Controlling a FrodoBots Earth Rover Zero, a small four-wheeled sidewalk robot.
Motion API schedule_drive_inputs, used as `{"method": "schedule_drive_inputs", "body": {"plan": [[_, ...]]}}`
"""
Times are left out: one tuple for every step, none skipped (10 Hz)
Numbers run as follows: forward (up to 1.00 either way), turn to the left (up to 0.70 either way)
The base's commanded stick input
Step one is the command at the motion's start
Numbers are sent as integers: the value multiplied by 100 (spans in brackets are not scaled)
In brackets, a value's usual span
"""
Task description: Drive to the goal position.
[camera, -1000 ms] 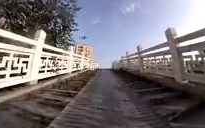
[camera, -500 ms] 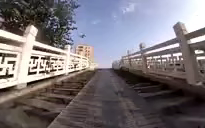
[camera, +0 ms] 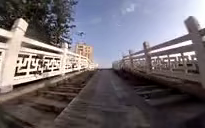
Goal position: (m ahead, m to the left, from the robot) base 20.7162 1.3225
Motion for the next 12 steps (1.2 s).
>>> {"method": "schedule_drive_inputs", "body": {"plan": [[70, 0], [70, 0], [70, 0], [70, 0], [70, 0], [70, 0], [70, 0], [70, 0], [70, 0], [70, 0], [70, 0], [70, 0]]}}
